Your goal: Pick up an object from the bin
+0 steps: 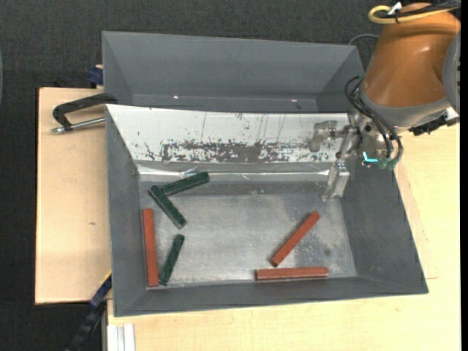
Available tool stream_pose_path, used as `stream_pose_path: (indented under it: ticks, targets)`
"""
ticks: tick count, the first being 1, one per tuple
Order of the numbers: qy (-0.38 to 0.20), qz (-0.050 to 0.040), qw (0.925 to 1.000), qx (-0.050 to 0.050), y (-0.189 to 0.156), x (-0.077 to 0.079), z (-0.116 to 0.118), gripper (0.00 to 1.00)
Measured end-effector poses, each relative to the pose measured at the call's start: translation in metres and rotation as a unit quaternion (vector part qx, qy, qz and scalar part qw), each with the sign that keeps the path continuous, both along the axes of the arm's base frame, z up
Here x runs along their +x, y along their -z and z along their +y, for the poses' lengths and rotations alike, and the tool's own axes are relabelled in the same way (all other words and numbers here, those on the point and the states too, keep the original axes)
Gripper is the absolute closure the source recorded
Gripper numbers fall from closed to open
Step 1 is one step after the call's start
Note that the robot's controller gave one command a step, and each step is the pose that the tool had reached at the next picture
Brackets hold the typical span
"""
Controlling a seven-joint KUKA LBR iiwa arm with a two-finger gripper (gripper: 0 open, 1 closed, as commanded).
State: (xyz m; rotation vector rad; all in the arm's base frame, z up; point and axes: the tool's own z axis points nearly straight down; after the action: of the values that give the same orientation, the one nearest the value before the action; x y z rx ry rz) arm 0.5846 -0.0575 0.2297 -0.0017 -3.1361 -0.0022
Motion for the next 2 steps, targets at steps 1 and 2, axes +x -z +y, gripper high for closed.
stream_pose_path:
  ticks: [1, 2]
  targets:
    - [-0.001, -0.0039, 1.0, 0.0, -0.004, 0.001, 0.0, 0.0]
    - [-0.022, -0.0064, 0.9997, -0.001, 0.049, -0.003, 0.008, 0.0]
